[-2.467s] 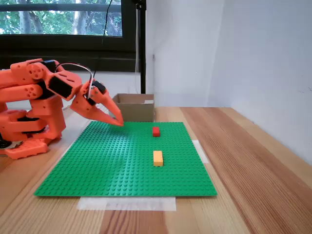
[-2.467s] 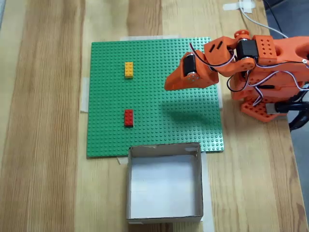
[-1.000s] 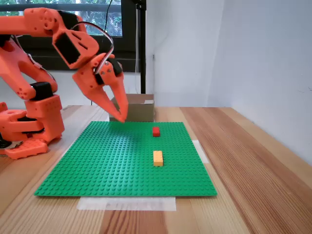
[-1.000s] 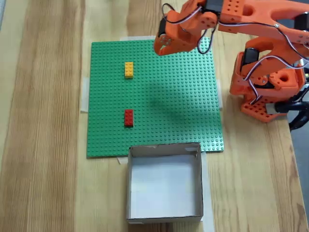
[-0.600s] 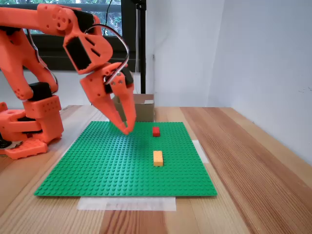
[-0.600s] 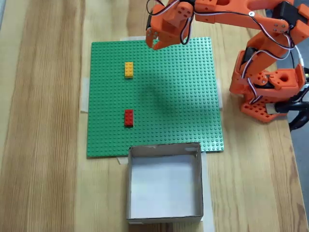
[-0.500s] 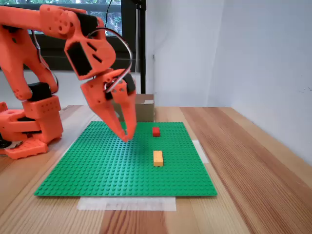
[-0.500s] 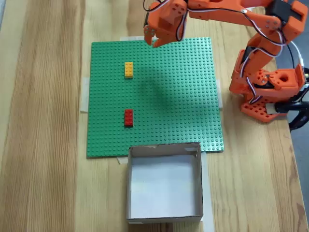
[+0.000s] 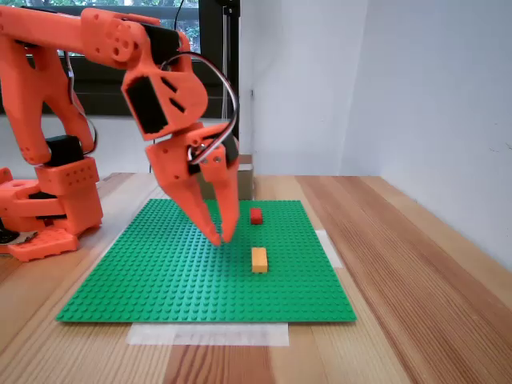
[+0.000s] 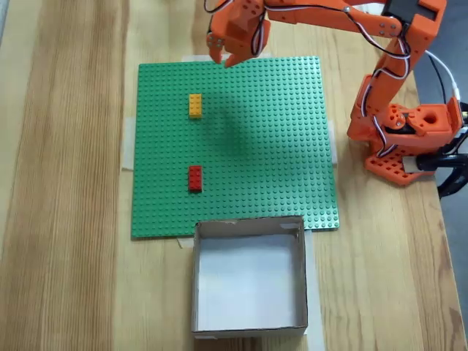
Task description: Pick the yellow lego block and put it in the box.
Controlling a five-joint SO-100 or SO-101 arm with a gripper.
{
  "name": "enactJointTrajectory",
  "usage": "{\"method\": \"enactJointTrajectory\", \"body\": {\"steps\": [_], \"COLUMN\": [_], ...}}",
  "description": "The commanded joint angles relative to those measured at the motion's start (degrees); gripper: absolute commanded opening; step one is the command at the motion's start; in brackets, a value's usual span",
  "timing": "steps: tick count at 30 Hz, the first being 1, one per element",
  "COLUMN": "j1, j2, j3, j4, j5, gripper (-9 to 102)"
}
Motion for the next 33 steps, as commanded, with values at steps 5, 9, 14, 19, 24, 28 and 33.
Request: {"method": "enactJointTrajectory", "body": {"steps": [5, 9, 14, 19, 24, 28, 33], "j1": [1.14, 0.7, 0.0, -0.62, -2.37, -4.13, -5.98], "j2": [-4.66, -6.15, -6.42, -8.44, -10.9, -12.13, -14.15], "j3": [-7.82, -9.84, -10.28, -12.57, -14.94, -15.29, -16.35], "j4": [0.44, 1.05, 1.93, 1.93, 2.99, 3.34, 4.22], "j5": [0.53, 2.81, 3.34, 3.87, 4.22, 4.83, 6.86], "gripper": [4, 4, 4, 4, 4, 6, 10]}}
